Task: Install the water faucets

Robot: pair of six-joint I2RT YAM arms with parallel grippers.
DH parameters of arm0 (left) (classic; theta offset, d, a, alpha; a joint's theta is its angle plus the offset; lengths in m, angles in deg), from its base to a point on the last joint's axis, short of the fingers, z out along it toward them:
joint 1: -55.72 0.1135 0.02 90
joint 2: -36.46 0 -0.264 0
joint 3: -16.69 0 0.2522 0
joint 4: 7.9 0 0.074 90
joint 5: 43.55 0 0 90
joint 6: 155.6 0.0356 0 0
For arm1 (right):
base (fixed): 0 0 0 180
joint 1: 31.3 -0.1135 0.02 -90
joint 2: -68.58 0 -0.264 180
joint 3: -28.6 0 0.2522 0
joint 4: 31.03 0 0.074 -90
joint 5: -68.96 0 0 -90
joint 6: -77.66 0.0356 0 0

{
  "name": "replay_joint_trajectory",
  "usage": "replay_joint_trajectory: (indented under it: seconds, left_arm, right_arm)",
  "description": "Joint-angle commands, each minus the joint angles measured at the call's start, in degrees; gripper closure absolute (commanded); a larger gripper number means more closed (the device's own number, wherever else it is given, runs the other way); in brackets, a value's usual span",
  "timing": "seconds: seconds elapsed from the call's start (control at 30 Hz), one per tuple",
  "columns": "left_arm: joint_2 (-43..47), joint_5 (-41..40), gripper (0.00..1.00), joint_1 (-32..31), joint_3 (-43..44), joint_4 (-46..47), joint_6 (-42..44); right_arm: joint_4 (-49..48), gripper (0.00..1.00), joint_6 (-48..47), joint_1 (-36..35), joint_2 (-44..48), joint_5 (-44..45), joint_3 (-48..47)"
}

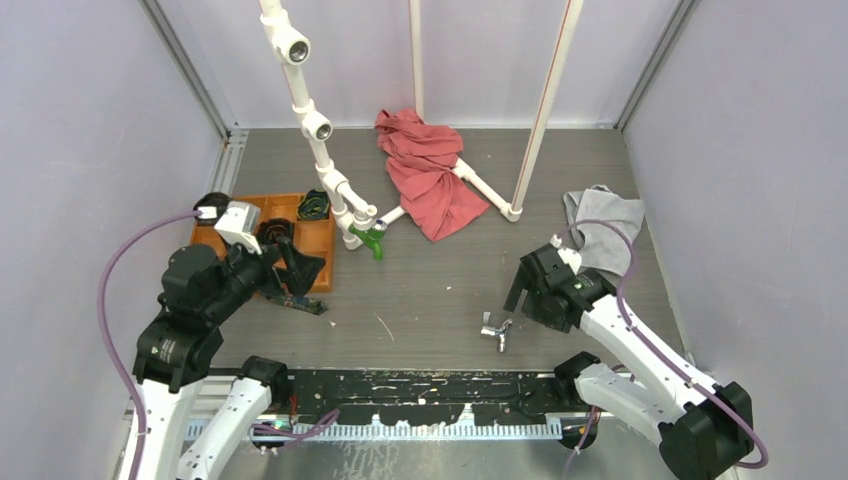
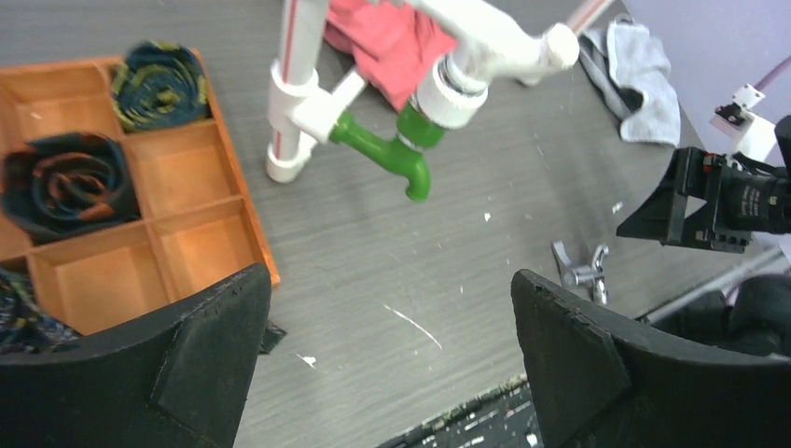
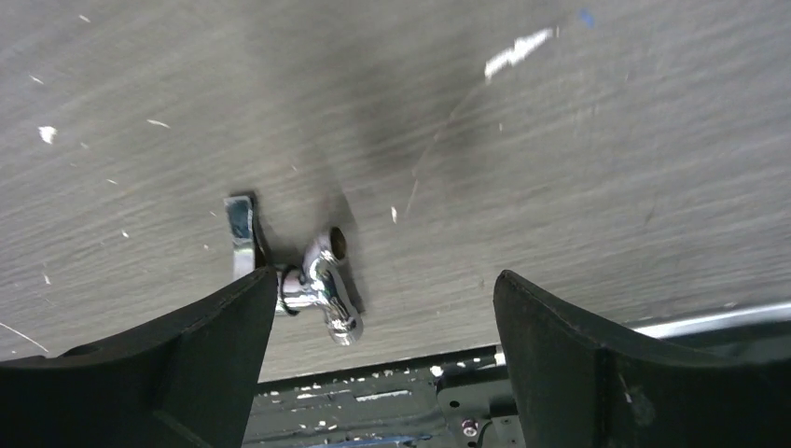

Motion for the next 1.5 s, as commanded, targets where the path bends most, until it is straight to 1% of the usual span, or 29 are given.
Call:
replay_joint_trajectory:
  seconds: [0.0, 0.1, 0.17, 0.23, 0.3, 0.37, 0.43, 0.5, 0.6, 0.63, 0.67, 0.7, 0.73, 0.8, 0.87, 0.97, 1.03, 1.1, 1.17, 1.27, 1.47]
  left_arm:
    - [0.3, 6.8, 0.01, -0.7, -4.2, 0.1, -1.8]
    - [1.6, 6.7, 0.01, -2.0, -7.3, 0.2, -3.5]
    - [2.2, 5.7, 0.01, -3.0, -8.8, 0.0, -4.6]
    - [1.9, 5.5, 0.01, -4.2, -10.0, -0.5, -5.3]
    - [1.6, 4.7, 0.01, -6.7, -11.1, -0.6, -6.1]
    - [1.0, 1.6, 0.01, -10.2, -11.6, -0.6, -6.9]
    - [-0.7, -3.1, 0.01, -15.1, -11.5, -0.6, -7.2]
    - [-3.3, -8.5, 0.0, -21.8, -11.3, 0.1, -8.0]
    - [-6.6, -19.3, 0.01, -34.7, -11.8, 3.7, -9.6]
    - [-7.8, -23.0, 0.01, -39.3, -11.8, 4.9, -9.8]
    - [-9.4, -26.9, 0.01, -43.6, -11.5, 6.0, -9.9]
    - [-11.0, -31.6, 0.01, -47.5, -11.0, 6.9, -9.8]
    - [-12.8, -34.5, 0.01, -51.1, -10.5, 7.7, -9.5]
    - [-16.0, -39.5, 0.01, -56.8, -9.2, 9.1, -8.8]
    - [-18.9, -41.5, 0.01, -60.8, -8.1, 10.0, -8.2]
    - [-22.7, -41.4, 0.01, -63.1, -6.7, 10.9, -8.3]
    - [-24.8, -40.2, 0.01, -64.0, -6.3, 11.9, -8.6]
    - [-26.3, -38.6, 0.01, -64.6, -6.0, 13.3, -8.7]
    - [-28.4, -36.8, 0.01, -64.7, -4.6, 13.6, -9.5]
    - [-30.2, -34.9, 0.01, -64.7, -2.6, 14.6, -11.3]
    - [-25.8, -34.3, 0.01, -64.6, -4.7, 25.4, -13.3]
  right_arm:
    - [-1.2, 0.1, 7.6, -0.1, 3.0, -6.8, 4.7]
    - [-5.8, 0.15, 10.7, -0.4, 1.9, -11.1, 9.0]
    - [-8.2, 0.24, 12.6, -1.3, 0.9, -12.1, 10.9]
    - [-9.6, 0.28, 14.1, -2.1, 0.2, -12.0, 11.6]
    - [-10.8, 0.29, 15.0, -2.8, -0.5, -12.1, 11.8]
    - [-11.7, 0.3, 15.7, -3.3, -1.6, -11.7, 11.8]
    - [-12.6, 0.32, 16.4, -3.6, -2.7, -11.2, 11.9]
    - [-13.9, 0.35, 17.5, -3.9, -3.8, -11.4, 12.0]
    - [-15.1, 0.46, 18.7, -5.0, -4.9, -10.6, 11.8]
    - [-15.3, 0.51, 18.8, -5.4, -5.1, -10.3, 11.6]
    - [-15.6, 0.54, 19.0, -5.6, -5.3, -10.0, 11.6]
    - [-15.7, 0.56, 19.2, -5.7, -5.5, -9.8, 11.7]
    - [-16.1, 0.57, 19.2, -5.7, -5.6, -10.0, 12.0]
    - [-17.4, 0.59, 19.3, -5.7, -5.6, -10.5, 12.8]
    - [-19.8, 0.64, 19.2, -5.7, -5.6, -11.8, 14.1]
    - [-21.3, 0.71, 18.4, -5.6, -5.9, -11.8, 15.0]
    - [-21.8, 0.77, 17.2, -5.1, -5.8, -11.7, 14.5]
    - [-22.0, 0.87, 14.9, -4.2, -5.0, -11.1, 13.1]
    - [-22.0, 0.99, 12.8, -3.2, -3.8, -9.7, 11.2]
    - [-24.1, 1.0, 9.6, -1.9, -0.5, -9.5, 9.1]
    - [-40.2, 1.0, 8.4, -1.8, 14.2, -18.9, 11.9]
